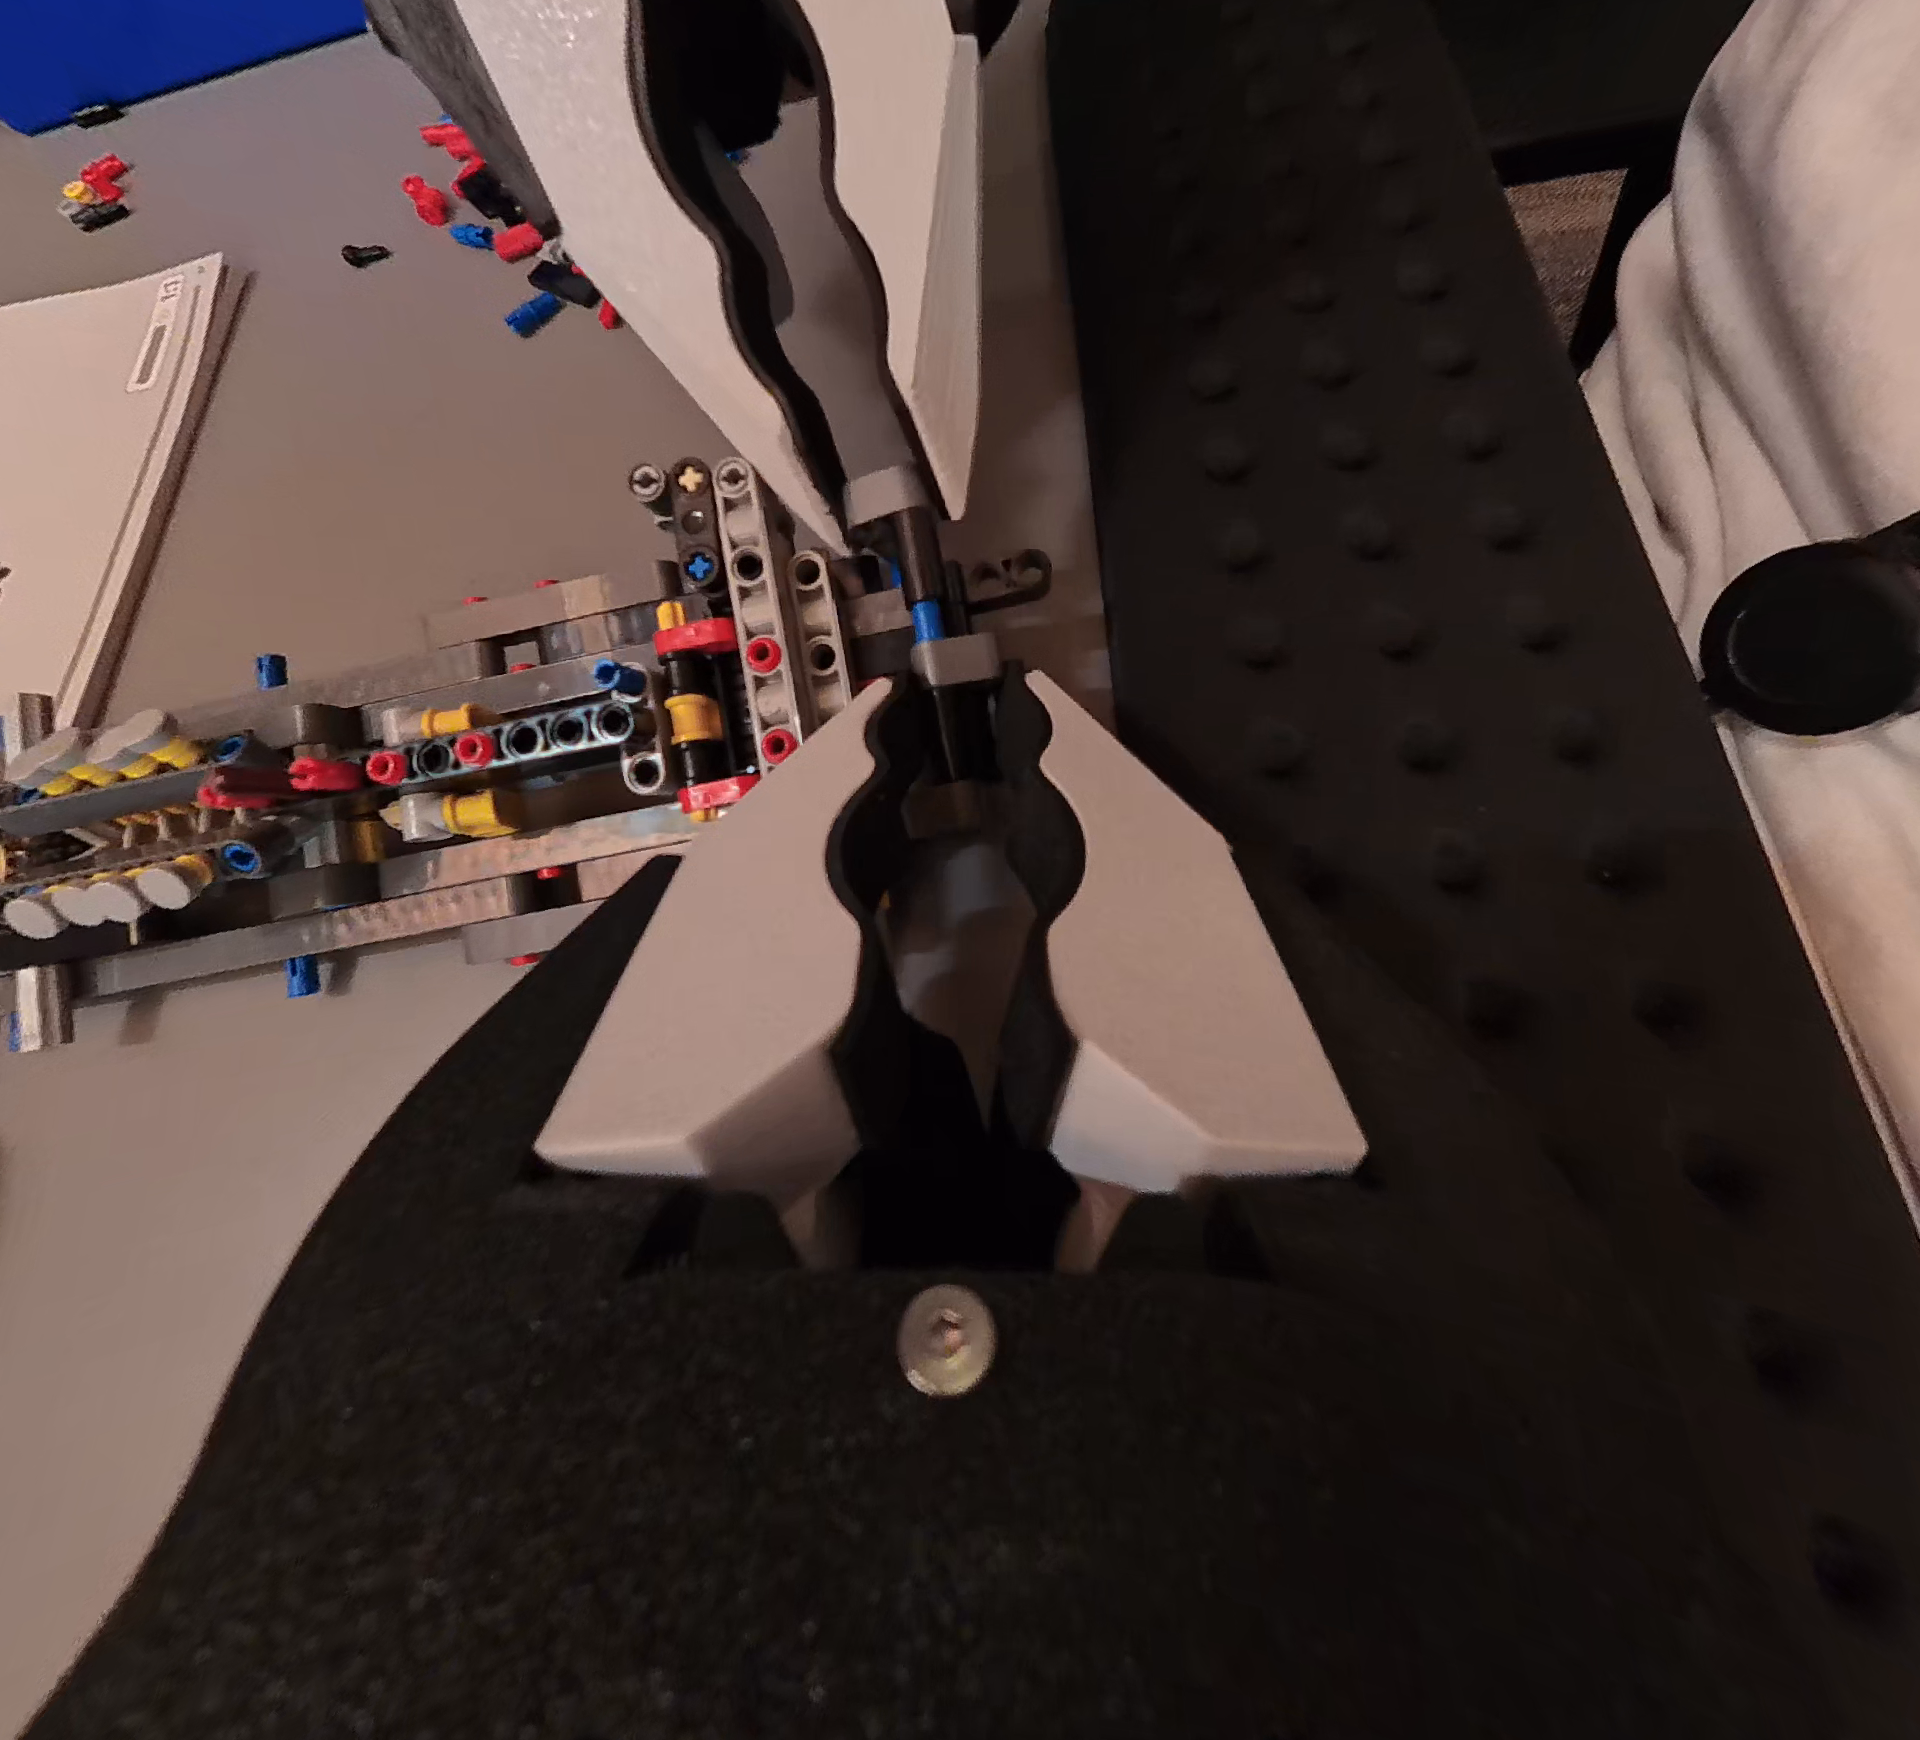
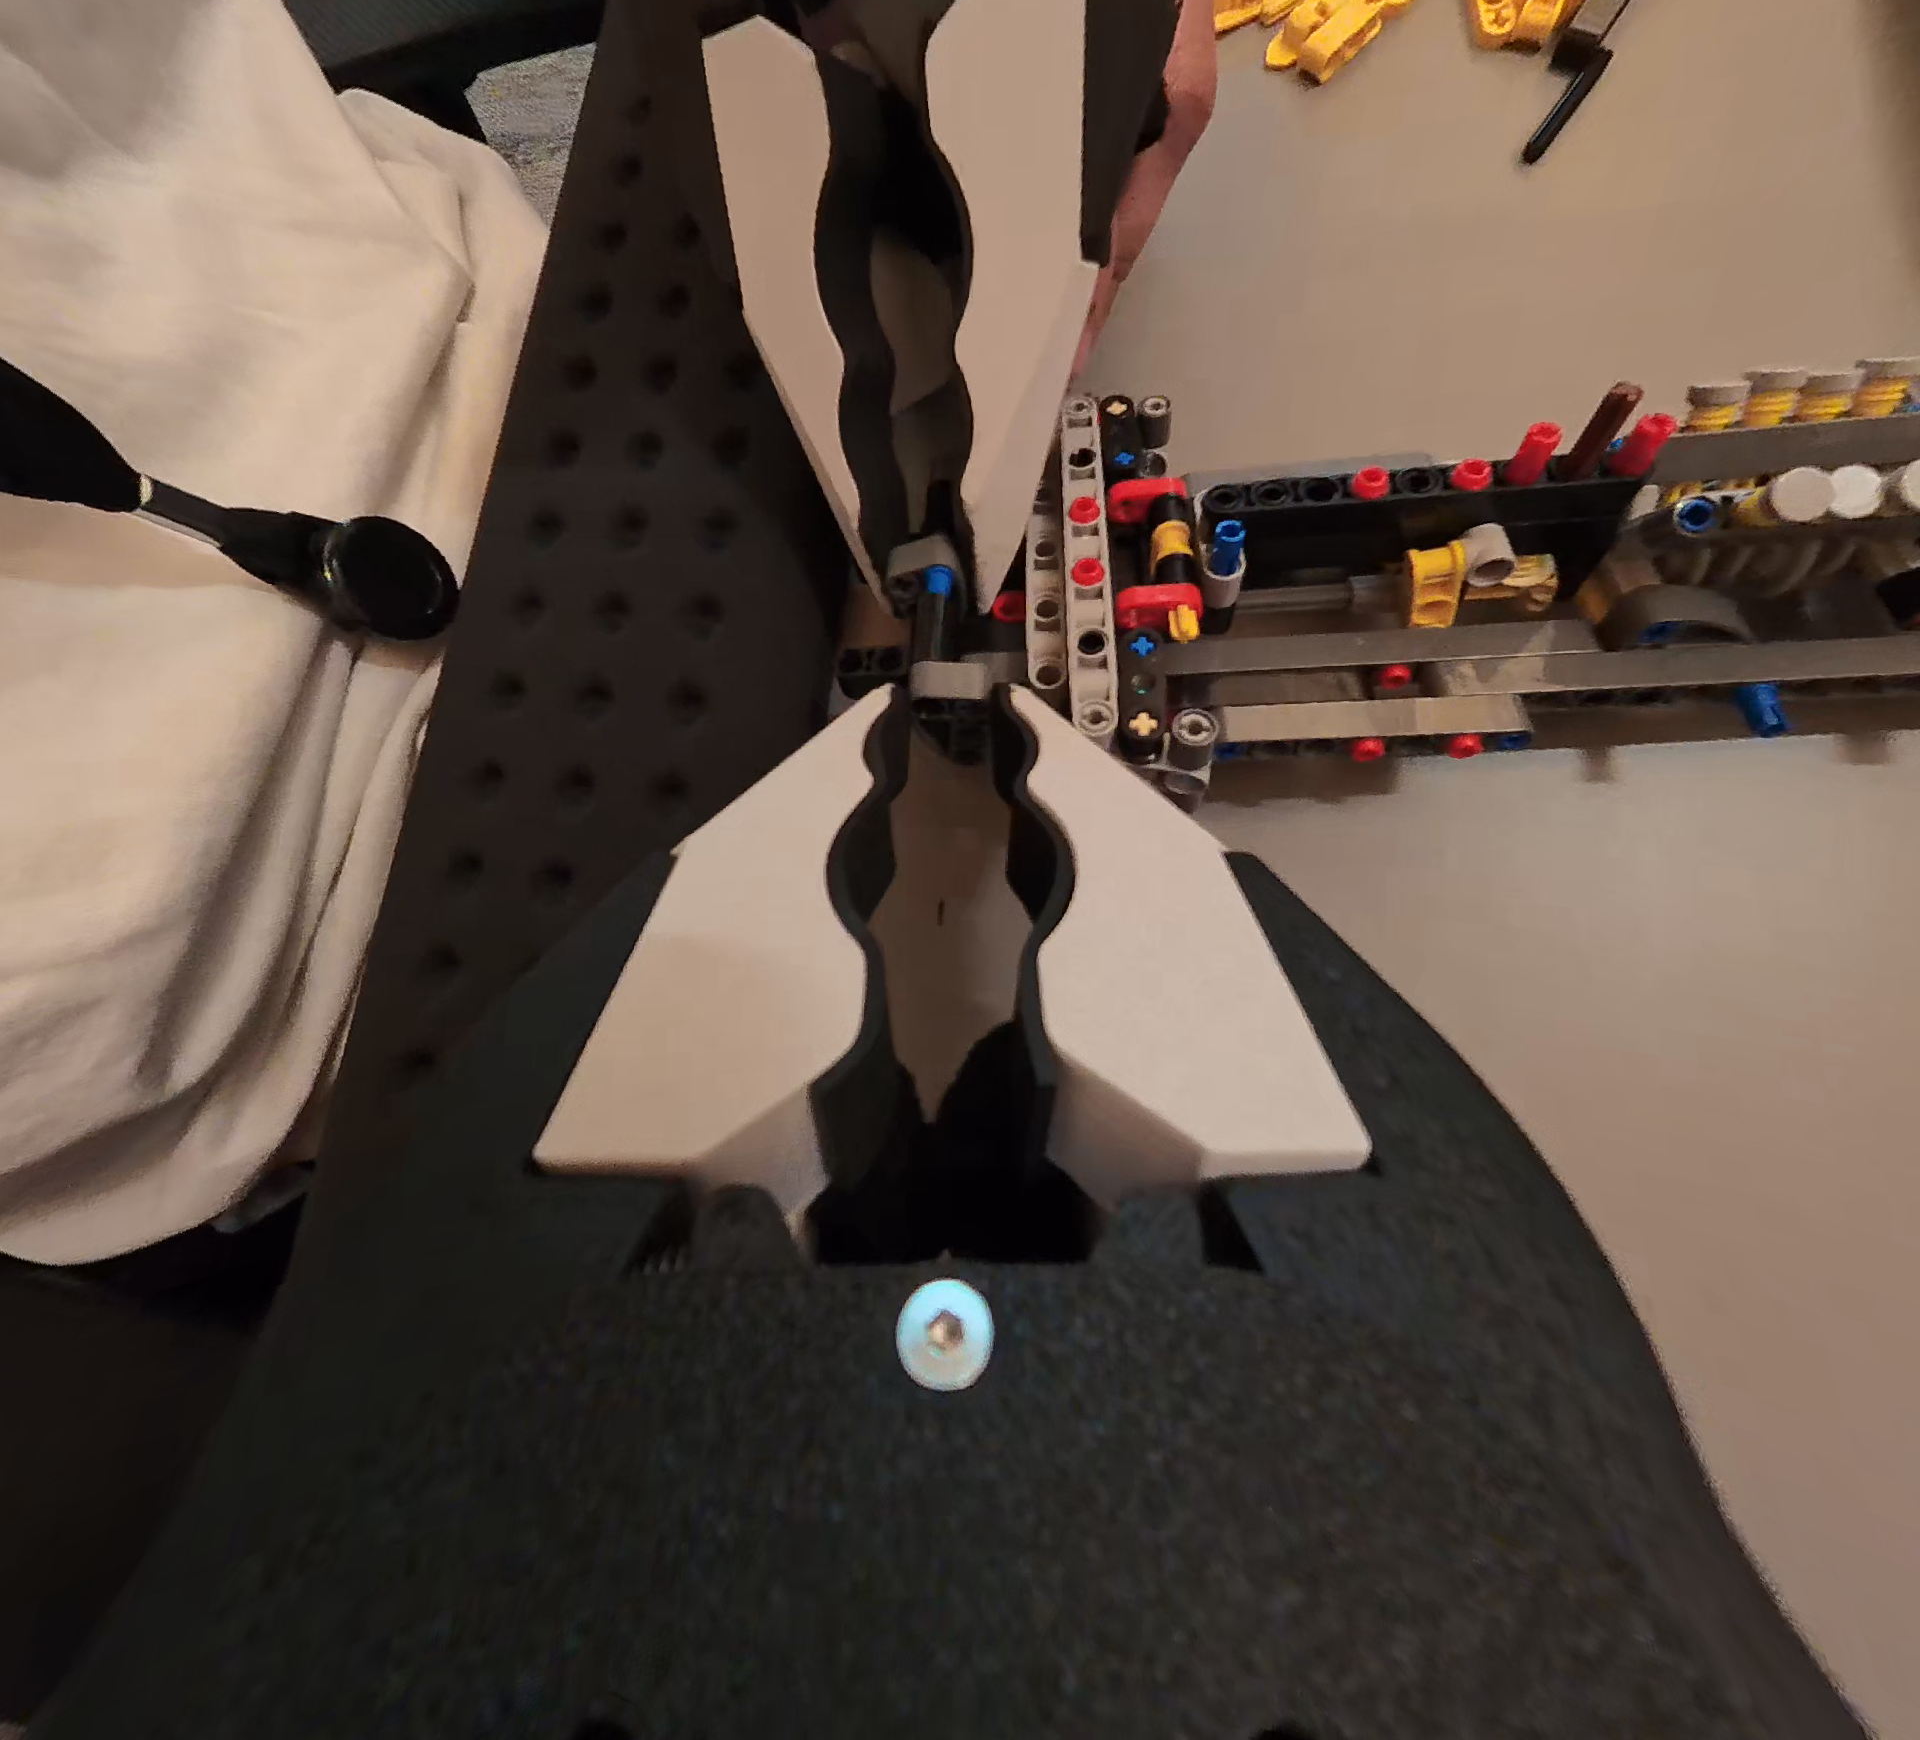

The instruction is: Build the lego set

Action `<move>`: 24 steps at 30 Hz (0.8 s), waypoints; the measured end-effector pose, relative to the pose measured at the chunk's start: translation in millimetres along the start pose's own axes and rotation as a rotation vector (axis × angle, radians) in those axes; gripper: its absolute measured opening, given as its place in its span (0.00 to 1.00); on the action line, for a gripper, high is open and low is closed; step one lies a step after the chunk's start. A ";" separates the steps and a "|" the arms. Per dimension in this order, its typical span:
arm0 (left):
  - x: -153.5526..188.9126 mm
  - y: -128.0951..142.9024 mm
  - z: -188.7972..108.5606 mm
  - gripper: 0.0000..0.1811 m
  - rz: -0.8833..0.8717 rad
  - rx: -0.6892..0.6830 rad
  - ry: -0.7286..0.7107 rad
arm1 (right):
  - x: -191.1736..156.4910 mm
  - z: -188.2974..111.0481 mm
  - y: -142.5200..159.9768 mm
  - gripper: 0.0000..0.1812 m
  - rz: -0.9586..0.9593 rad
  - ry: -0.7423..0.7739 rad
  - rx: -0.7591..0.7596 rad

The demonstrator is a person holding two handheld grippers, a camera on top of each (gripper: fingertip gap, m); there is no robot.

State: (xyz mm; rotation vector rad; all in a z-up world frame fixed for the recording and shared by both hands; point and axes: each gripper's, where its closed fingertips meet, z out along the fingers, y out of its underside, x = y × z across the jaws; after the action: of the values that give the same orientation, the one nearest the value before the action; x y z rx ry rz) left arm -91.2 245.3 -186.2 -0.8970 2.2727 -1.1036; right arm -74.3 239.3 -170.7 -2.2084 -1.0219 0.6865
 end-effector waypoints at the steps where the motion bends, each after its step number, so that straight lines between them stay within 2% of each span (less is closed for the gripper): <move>1: 0.6 0.8 0.6 0.07 0.007 -0.006 -0.002 | -0.4 0.8 1.0 0.08 0.000 -0.005 -0.004; 7: 0.5 2.7 1.5 0.07 0.014 -0.021 -0.008 | 1.3 2.1 0.8 0.08 0.031 -0.010 0.020; 13: 2.5 5.8 3.9 0.07 0.015 -0.044 0.007 | 2.8 6.3 7.0 0.08 -0.148 0.099 0.002; 24: 2.4 11.5 8.6 0.07 0.024 -0.091 -0.003 | 8.7 14.2 14.6 0.08 -0.120 0.161 0.027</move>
State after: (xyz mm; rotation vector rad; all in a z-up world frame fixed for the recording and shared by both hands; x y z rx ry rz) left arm -91.4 244.6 -200.7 -0.9034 2.3414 -0.9950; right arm -71.8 243.0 -192.4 -2.1216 -1.0464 0.4587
